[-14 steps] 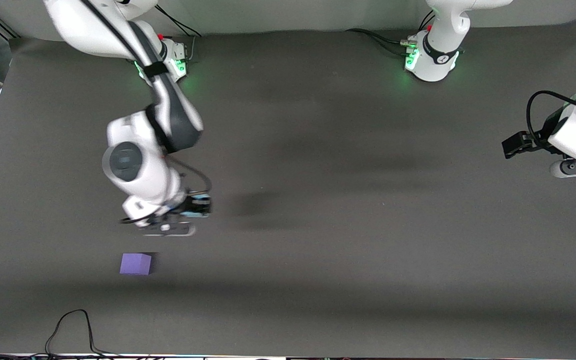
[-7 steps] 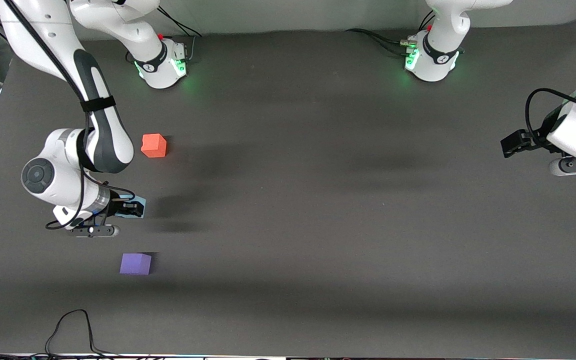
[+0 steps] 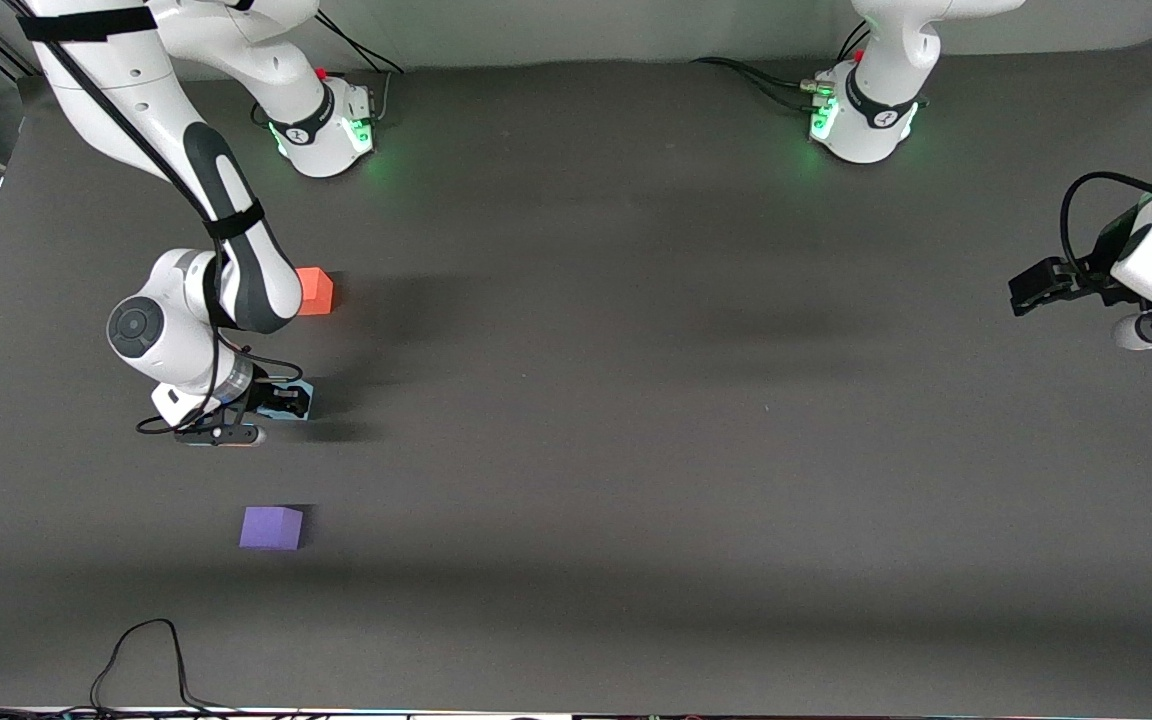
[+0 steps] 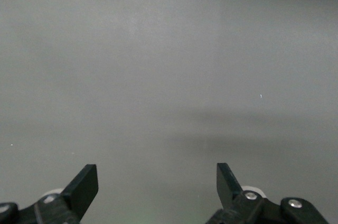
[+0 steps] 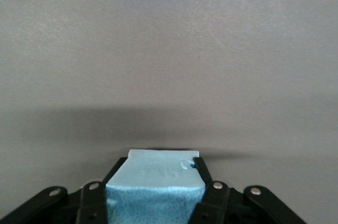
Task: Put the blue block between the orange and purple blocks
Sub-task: 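Carry the blue cube between the orange and purple cubes, lower it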
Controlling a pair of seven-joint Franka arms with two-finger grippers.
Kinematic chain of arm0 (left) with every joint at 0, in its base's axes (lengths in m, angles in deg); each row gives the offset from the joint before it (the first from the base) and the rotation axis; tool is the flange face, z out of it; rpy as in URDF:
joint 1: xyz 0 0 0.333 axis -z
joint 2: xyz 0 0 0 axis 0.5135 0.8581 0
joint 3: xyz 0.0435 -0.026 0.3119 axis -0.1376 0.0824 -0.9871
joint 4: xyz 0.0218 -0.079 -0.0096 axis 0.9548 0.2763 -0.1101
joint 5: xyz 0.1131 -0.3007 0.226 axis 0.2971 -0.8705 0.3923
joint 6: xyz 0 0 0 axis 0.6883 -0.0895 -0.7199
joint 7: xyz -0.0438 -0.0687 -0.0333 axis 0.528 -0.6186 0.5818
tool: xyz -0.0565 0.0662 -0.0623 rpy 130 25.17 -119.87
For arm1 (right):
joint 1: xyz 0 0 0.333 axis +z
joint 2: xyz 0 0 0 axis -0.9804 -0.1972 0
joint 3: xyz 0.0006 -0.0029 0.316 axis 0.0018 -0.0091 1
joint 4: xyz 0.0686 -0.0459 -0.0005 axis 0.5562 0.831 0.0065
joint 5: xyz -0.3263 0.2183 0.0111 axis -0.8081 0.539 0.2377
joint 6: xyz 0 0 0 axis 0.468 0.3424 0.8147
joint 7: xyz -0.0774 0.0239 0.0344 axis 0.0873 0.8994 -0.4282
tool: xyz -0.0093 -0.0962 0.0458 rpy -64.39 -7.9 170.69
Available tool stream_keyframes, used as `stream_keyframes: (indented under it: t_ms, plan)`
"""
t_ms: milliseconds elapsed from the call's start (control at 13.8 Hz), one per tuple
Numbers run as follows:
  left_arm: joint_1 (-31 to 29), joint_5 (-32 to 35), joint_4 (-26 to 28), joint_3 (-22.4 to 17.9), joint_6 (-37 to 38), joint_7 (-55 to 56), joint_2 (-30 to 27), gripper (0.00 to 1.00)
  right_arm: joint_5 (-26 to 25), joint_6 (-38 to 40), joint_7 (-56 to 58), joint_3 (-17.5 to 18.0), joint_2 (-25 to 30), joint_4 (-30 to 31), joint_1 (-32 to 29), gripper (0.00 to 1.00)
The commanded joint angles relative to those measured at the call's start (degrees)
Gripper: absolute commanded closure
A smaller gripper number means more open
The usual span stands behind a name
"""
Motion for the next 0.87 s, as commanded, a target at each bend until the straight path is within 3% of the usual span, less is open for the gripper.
stream_keyframes:
  t_ms: [0,144,217,289,506,650,794]
  plan:
    - [1.6,-0.8,0.1,-1.2,0.6,0.1,-1.0,0.0,4.7,-2.0,5.0,-0.2,-1.7,-0.2,0.7,0.52]
    - [1.8,-0.8,0.1,-1.3,0.5,0.1,-0.9,0.0,4.8,-2.8,5.8,-0.3,-2.5,-0.3,0.6,0.46]
    - [2.0,-0.7,0.1,-1.5,0.6,0.1,-0.9,0.0,4.8,-2.7,5.8,-0.3,-2.5,-0.3,0.7,0.29]
    - [1.9,-0.7,0.0,-1.6,0.4,0.1,-0.9,0.0,4.8,-2.3,5.8,-0.3,-2.3,-0.7,0.7,0.0]
    - [1.0,-0.5,-0.3,-1.5,-0.2,0.0,-0.7,0.0,4.7,-1.3,5.7,-0.5,1.4,-1.0,1.0,0.0]
    - [1.0,-0.5,-0.2,-1.5,0.0,0.1,-1.1,0.0,4.0,4.4,5.4,-1.4,6.5,-2.7,1.0,0.0]
    - [1.0,-0.5,2.0,-1.5,-0.2,0.2,-3.4,0.0,1.5,13.0,5.4,-4.7,11.2,-6.5,1.0,0.0]
